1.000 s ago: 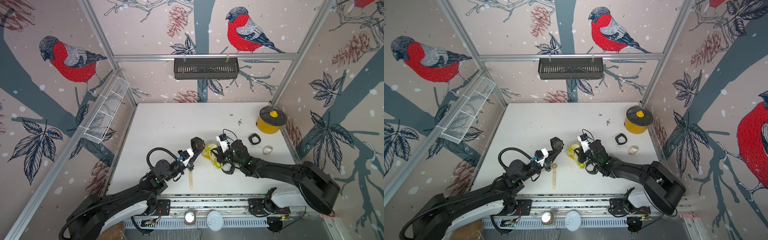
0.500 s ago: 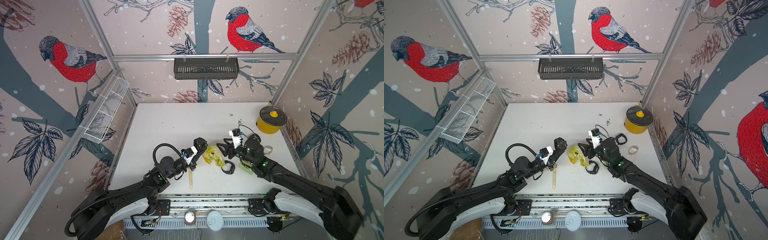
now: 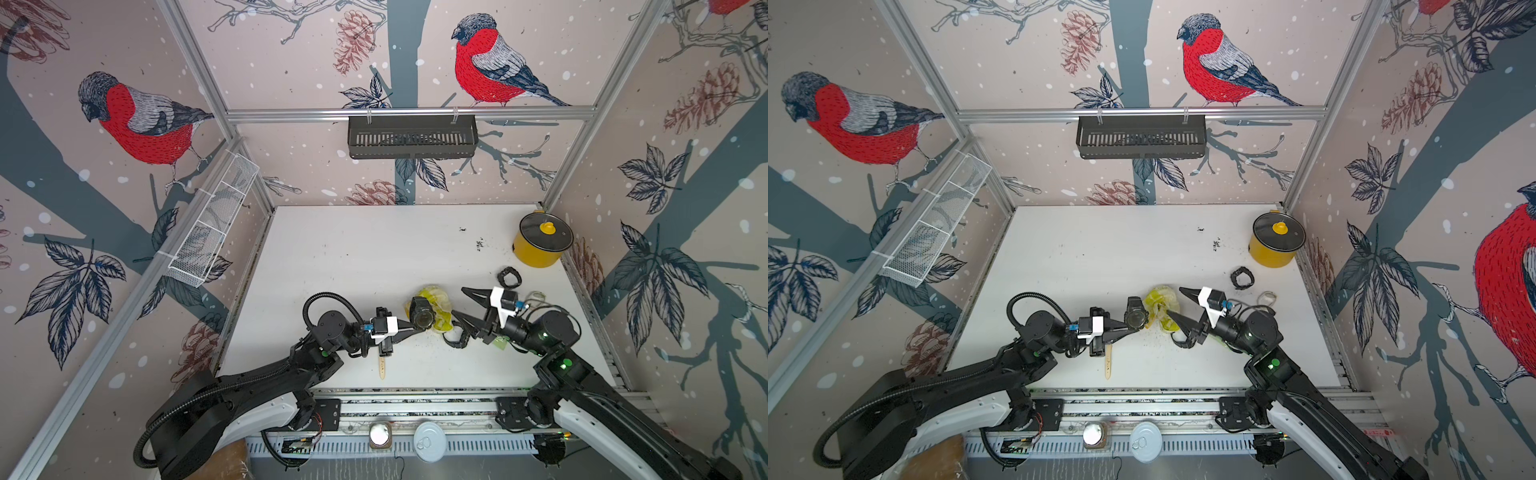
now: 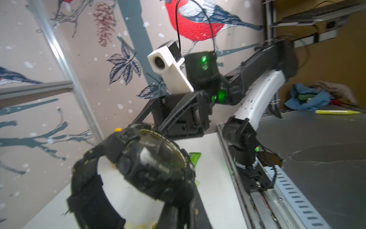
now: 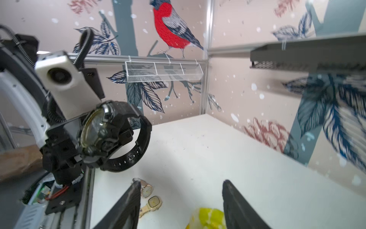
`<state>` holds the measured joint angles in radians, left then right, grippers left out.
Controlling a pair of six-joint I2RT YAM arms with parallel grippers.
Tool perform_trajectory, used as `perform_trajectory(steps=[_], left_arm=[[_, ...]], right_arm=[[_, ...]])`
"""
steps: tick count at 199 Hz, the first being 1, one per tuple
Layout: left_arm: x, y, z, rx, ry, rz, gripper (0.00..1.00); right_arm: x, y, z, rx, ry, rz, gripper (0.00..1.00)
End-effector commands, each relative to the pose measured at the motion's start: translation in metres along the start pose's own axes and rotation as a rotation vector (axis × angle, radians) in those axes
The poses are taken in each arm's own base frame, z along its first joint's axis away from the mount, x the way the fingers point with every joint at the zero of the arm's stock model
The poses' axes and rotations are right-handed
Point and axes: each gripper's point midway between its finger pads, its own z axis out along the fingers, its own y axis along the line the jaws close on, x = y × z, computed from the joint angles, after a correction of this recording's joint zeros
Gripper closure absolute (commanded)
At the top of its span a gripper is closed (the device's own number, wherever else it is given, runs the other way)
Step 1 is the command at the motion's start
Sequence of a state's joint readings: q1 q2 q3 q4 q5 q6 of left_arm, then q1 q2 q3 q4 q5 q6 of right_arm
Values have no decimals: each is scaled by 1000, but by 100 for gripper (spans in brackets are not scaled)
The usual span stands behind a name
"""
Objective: Wipe the watch dial
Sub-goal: Place the watch at the center of the board.
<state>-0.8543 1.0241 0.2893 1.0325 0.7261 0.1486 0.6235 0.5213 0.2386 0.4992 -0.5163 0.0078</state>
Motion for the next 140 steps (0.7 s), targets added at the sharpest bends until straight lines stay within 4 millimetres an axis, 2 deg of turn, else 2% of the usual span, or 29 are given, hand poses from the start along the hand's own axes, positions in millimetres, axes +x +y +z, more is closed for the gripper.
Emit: perform_trajectory(steps=[1,39,61,81,106,140], left_arm=[[-20,-28,2,160,-77,43,100],[-16,-41,9,220,-50,61,100],[-13,-42,9,218,-39,58,100],[-15,-46,9,247,-49,60,100],[-16,-59,8,315,-58,60,100],[-11,-61,11,336,-36,57,100]], right_arm=[[-28,18,-5,-51,-171,-348,36],[-29,37,12,-23,-183,-524,37],[-37,51,18,-82,-225,-537,40],[-40,59,17,-123,-260,-557,50],[-45,69,14,-174,-297,-564,51],[-46,85,20,-285,-289,-552,57]])
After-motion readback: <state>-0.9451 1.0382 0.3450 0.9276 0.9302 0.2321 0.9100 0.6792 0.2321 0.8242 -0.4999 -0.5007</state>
